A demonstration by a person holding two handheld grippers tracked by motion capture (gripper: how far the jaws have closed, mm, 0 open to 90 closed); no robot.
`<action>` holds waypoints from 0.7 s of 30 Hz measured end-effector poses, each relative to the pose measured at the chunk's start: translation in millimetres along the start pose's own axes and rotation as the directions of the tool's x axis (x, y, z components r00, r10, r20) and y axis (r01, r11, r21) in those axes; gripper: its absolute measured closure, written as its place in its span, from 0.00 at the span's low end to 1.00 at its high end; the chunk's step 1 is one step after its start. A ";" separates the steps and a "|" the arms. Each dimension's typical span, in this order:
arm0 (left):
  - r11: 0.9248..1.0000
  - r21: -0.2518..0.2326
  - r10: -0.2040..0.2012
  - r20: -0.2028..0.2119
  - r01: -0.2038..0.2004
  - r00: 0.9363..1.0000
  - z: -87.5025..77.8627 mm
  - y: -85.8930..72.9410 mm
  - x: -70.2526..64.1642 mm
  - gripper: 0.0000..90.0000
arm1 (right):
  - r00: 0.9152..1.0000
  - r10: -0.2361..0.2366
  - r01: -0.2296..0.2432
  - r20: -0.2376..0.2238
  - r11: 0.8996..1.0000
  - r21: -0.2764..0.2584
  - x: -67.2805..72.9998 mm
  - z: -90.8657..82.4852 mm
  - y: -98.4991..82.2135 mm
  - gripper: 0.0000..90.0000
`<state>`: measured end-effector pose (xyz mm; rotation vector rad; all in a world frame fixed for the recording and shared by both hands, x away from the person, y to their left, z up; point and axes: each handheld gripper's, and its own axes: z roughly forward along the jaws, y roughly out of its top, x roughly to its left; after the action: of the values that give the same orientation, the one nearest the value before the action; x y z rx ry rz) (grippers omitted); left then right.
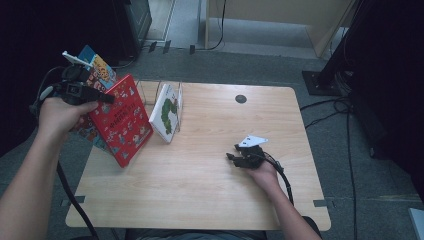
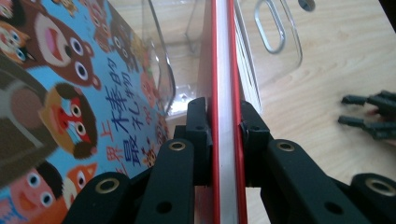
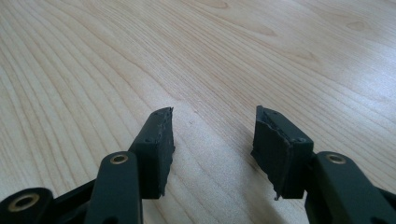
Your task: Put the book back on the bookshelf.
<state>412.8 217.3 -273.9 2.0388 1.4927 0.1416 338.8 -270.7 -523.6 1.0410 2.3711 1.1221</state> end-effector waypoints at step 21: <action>0.998 -0.062 -0.019 0.025 0.020 1.000 24.7 30.8 -1.6 0.88 | 1.000 -0.021 0.021 0.018 1.000 -0.004 2.0 -0.4 -0.3 0.53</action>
<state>448.3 200.2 -277.5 1.9694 1.4749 0.1536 337.1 -269.5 -523.6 1.0179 2.3594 1.1048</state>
